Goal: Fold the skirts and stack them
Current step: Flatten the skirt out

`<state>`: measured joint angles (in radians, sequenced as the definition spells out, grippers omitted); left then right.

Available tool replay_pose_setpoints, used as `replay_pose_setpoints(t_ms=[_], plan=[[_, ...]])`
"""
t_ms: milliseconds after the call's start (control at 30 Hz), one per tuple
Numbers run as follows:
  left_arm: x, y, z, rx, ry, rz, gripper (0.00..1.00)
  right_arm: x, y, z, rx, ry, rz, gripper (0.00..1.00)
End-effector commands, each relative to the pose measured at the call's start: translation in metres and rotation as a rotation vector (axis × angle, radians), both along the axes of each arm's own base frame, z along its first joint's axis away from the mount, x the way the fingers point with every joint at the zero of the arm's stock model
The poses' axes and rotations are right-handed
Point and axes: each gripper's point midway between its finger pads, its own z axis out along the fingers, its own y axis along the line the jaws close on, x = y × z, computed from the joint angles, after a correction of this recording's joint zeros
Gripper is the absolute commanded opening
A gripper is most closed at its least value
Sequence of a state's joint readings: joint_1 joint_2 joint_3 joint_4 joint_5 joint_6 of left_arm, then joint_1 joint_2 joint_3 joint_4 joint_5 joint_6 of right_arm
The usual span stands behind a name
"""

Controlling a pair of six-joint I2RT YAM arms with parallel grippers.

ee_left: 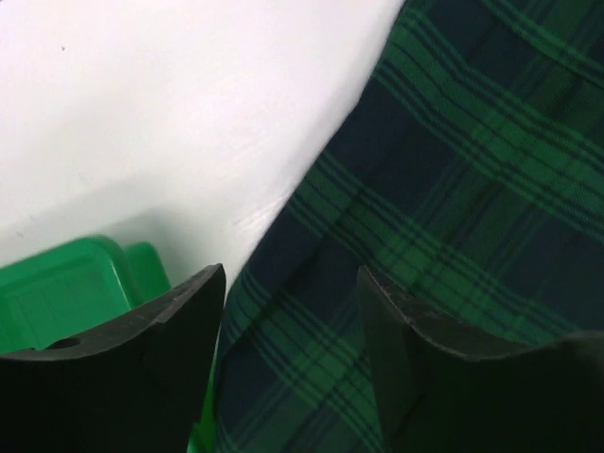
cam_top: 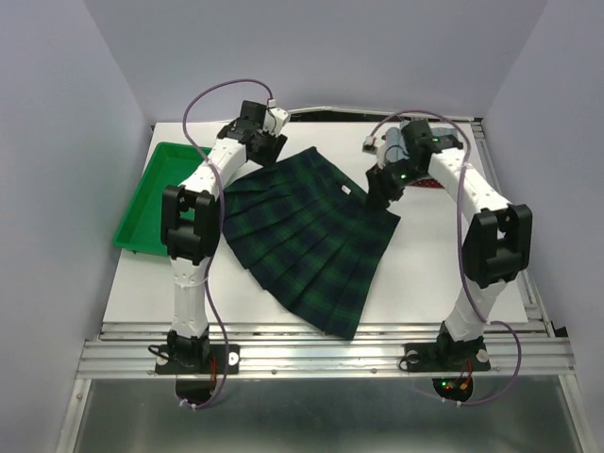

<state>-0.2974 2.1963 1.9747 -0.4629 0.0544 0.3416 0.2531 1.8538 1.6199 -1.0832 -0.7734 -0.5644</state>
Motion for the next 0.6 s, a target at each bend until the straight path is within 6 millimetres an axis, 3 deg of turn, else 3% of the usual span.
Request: replay_pose_setpoints(t_ms=[0, 33, 67, 100, 167, 267, 400, 433, 467, 500, 533, 567], plan=[[-0.026, -0.010, 0.075, -0.104, -0.122, -0.052, 0.72, 0.077, -0.028, 0.024, -0.008, -0.147, -0.264, 0.52], [-0.039, -0.013, 0.061, -0.128, -0.076, -0.061, 0.82, 0.092, -0.033, 0.009, -0.058, -0.140, -0.289, 0.52], [-0.045, -0.015, 0.066, -0.145, -0.082, -0.066, 0.85, 0.099, -0.036, 0.001, -0.079, -0.137, -0.291, 0.51], [-0.049, -0.016, 0.062, -0.153, -0.077, -0.074, 0.96, 0.101, -0.036, -0.004, -0.092, -0.119, -0.290, 0.51], [-0.061, -0.016, 0.044, -0.155, -0.039, -0.081, 0.96, 0.112, -0.038, -0.022, -0.123, -0.095, -0.305, 0.50], [-0.066, -0.017, 0.040, -0.170, -0.040, -0.088, 0.97, 0.123, -0.039, -0.032, -0.138, -0.092, -0.314, 0.52], [-0.058, -0.033, 0.057, -0.201, -0.081, -0.145, 0.99, 0.120, -0.043, -0.052, -0.167, -0.068, -0.309, 0.57], [-0.050, -0.038, 0.071, -0.207, -0.115, -0.154, 0.99, 0.114, -0.046, -0.064, -0.191, -0.046, -0.311, 0.57], [-0.046, -0.046, 0.063, -0.207, -0.093, -0.159, 0.99, 0.113, -0.048, -0.070, -0.201, -0.046, -0.306, 0.58], [-0.037, -0.055, 0.081, -0.238, -0.123, -0.150, 0.99, 0.106, -0.050, -0.080, -0.214, -0.023, -0.300, 0.58], [-0.032, -0.061, 0.083, -0.252, -0.126, -0.148, 0.99, 0.103, -0.048, -0.082, -0.206, -0.011, -0.295, 0.58], [-0.024, -0.066, 0.073, -0.248, -0.116, -0.121, 0.99, 0.099, -0.047, -0.083, -0.197, 0.000, -0.286, 0.57]])
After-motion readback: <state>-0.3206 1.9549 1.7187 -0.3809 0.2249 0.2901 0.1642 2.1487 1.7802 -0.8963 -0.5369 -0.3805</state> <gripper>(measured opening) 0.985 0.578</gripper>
